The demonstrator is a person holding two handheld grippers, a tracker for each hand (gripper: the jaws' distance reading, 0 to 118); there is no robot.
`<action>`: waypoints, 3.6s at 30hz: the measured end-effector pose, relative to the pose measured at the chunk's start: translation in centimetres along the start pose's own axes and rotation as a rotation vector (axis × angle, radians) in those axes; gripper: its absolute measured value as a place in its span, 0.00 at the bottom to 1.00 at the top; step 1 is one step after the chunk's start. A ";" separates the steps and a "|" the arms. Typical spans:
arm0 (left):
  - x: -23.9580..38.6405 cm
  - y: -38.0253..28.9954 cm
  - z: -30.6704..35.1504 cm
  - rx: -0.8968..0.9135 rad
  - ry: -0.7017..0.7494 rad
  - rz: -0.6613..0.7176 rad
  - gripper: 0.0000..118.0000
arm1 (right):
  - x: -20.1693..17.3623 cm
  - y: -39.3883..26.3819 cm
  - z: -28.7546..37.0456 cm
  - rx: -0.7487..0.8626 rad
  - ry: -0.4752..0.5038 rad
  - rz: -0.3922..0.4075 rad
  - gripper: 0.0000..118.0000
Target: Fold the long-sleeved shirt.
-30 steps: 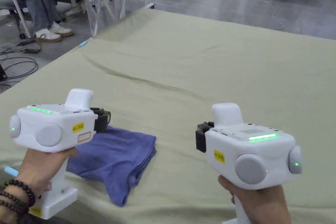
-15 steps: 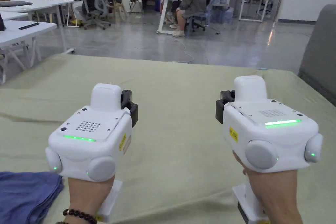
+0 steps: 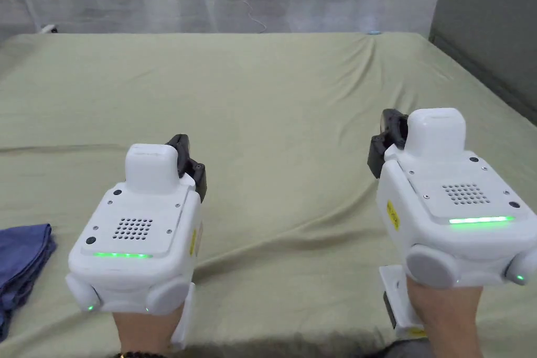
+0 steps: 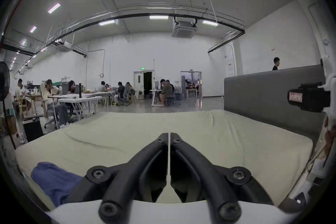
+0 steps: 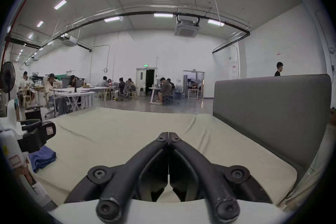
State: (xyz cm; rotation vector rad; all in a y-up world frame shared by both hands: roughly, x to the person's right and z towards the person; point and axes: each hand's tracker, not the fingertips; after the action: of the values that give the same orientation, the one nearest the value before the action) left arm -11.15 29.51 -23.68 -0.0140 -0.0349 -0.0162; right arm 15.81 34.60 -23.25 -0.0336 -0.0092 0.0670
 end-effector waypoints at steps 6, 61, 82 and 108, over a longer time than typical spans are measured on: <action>-0.6 -1.5 1.5 -0.032 0.039 -0.031 0.00 | 0.5 -2.4 0.3 -0.009 -0.040 0.038 0.00; 0.4 -1.8 1.3 -0.009 0.020 -0.067 1.00 | 1.9 -3.4 0.0 0.027 -0.046 0.005 0.98; -0.3 -1.4 1.9 -0.007 0.026 -0.047 1.00 | 1.2 -2.6 0.7 0.053 -0.076 0.080 0.98; -0.2 -1.8 1.9 -0.005 0.016 -0.057 1.00 | 1.6 -3.0 0.5 0.016 -0.074 0.042 0.98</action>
State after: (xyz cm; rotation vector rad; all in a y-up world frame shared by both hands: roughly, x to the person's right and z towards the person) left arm -11.47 27.77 -21.77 -0.0179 -0.0194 -0.0738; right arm 17.57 31.68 -22.68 -0.0156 -0.0816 0.1102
